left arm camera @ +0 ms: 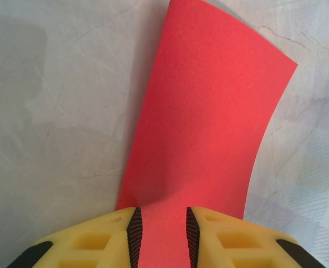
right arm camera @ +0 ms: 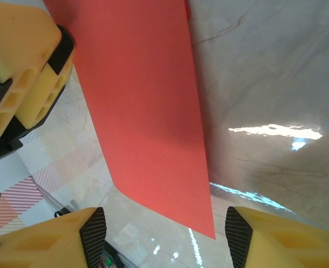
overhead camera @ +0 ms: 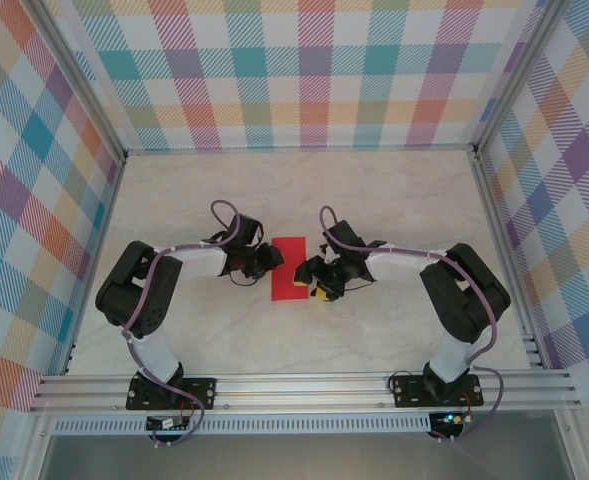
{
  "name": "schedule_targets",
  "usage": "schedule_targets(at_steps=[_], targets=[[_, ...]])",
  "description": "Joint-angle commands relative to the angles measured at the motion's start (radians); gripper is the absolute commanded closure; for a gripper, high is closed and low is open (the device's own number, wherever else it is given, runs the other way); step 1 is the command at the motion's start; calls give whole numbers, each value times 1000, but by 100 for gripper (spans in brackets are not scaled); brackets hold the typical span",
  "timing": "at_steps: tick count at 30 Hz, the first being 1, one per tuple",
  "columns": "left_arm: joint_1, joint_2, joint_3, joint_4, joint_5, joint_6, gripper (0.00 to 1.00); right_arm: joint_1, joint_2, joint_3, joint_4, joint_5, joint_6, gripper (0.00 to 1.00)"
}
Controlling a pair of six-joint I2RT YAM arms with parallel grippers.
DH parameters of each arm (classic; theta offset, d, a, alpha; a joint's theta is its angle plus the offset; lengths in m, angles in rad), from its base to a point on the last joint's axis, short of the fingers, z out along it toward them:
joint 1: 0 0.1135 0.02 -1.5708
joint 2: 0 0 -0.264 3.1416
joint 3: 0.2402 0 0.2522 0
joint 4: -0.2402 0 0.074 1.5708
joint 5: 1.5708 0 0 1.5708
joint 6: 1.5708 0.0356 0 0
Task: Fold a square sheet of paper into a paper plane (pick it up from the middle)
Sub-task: Third fold the triangle at the center of the table.
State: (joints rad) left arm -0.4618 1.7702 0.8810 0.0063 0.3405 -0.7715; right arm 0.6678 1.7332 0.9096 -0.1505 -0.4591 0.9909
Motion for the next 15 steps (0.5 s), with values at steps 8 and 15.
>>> schedule_targets(at_steps=[8, 15], targets=[[12, 27, -14, -8, 0, -13, 69, 19, 6, -18, -22, -12, 28, 42], [12, 25, -19, -5, 0, -13, 69, 26, 7, -27, -25, 4, 31, 42]])
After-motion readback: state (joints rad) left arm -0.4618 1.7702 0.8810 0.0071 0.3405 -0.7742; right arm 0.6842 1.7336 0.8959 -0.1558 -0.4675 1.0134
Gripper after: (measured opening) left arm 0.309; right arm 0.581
